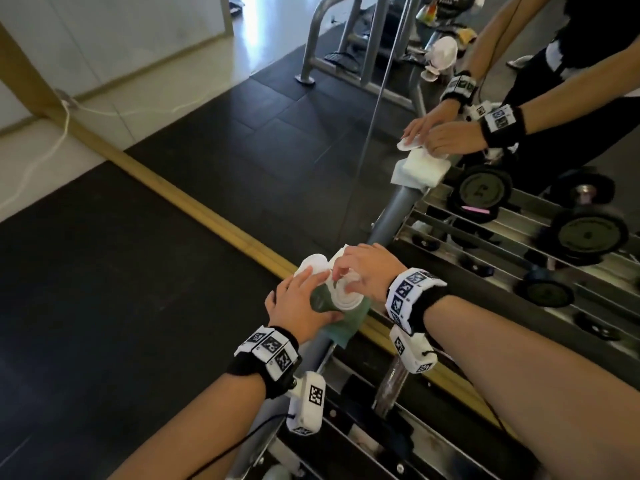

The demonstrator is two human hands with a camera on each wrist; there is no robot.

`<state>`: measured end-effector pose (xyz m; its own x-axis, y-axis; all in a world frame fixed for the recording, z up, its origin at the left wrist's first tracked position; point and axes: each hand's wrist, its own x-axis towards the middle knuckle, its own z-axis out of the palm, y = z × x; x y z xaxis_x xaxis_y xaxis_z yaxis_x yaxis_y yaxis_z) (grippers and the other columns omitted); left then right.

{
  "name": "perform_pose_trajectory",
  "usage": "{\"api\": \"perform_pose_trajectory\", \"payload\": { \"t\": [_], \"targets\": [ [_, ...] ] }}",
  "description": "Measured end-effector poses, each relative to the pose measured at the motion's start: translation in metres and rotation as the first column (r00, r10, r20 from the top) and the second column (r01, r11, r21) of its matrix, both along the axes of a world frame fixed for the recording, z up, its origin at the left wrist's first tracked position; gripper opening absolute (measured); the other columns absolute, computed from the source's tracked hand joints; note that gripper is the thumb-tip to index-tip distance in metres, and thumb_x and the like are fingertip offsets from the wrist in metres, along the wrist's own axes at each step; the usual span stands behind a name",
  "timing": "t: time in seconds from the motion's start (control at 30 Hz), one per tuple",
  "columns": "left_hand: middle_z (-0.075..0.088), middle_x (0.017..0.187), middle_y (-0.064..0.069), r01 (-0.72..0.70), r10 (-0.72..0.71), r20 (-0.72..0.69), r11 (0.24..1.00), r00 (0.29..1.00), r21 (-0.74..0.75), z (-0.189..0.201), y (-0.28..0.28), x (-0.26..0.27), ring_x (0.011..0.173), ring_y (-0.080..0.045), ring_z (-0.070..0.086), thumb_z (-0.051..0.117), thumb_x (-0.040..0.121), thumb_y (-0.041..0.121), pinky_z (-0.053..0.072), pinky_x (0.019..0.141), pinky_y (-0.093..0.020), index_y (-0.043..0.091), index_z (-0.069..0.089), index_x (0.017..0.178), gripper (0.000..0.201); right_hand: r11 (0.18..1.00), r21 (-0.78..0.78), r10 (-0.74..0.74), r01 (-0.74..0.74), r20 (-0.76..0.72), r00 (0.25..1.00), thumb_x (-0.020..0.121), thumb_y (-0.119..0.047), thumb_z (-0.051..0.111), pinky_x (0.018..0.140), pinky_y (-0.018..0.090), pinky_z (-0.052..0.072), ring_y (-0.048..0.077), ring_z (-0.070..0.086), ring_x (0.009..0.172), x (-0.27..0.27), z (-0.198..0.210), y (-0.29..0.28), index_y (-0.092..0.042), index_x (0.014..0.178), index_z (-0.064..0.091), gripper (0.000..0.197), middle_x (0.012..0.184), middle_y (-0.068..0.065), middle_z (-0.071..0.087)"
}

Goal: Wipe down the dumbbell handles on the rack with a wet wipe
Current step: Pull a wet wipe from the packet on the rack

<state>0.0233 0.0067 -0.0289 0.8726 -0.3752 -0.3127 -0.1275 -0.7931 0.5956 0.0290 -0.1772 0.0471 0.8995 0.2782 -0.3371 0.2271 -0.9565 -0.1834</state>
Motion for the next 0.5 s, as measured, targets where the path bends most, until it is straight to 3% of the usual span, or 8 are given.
{"api": "perform_pose_trajectory", "payload": {
  "t": [0.23,0.33,0.43,0.5],
  "targets": [
    [0.024,0.159,0.022,-0.008,-0.001,-0.066,0.991,0.998,-0.132,-0.008,0.005,0.0,0.142,-0.016,0.032,0.079,0.07,0.062,0.023,0.115,-0.048,0.057,0.033,0.143,0.086,0.996,0.06,0.062,-0.062,-0.011,0.998,0.082,-0.029,0.072,0.09,0.034,0.041,0.014,0.053,0.098,0.009,-0.006,-0.008,-0.029,0.1,0.061,0.021,0.096,-0.013,0.051],
    [0.026,0.159,0.018,-0.046,0.003,-0.149,0.956,0.989,-0.289,-0.014,0.006,0.001,0.142,-0.012,0.036,0.084,0.07,0.051,0.029,0.117,-0.051,0.051,0.039,0.143,0.086,0.993,0.082,0.084,-0.084,0.001,0.996,0.082,-0.028,0.072,0.089,0.036,0.043,0.015,0.053,0.094,0.009,-0.008,-0.009,-0.027,0.096,0.062,0.017,0.095,-0.012,0.051],
    [0.027,0.158,0.012,-0.071,-0.008,-0.19,0.91,0.982,-0.409,-0.019,0.009,0.001,0.144,-0.01,0.032,0.088,0.071,0.038,0.027,0.119,-0.035,0.044,0.043,0.143,0.086,0.993,0.082,0.089,-0.088,-0.009,0.996,0.085,-0.029,0.069,0.09,0.035,0.043,0.014,0.054,0.095,0.008,-0.007,-0.009,-0.028,0.102,0.065,0.018,0.099,-0.01,0.053],
    [0.027,0.158,0.012,-0.078,-0.022,-0.21,0.888,0.977,-0.454,-0.022,0.012,0.0,0.145,-0.009,0.03,0.088,0.072,0.033,0.028,0.119,-0.031,0.046,0.043,0.142,0.084,0.993,0.077,0.091,-0.09,-0.015,0.996,0.085,-0.03,0.069,0.09,0.034,0.042,0.013,0.053,0.097,0.008,-0.007,-0.01,-0.029,0.104,0.065,0.019,0.1,-0.01,0.053]
  ]
}}
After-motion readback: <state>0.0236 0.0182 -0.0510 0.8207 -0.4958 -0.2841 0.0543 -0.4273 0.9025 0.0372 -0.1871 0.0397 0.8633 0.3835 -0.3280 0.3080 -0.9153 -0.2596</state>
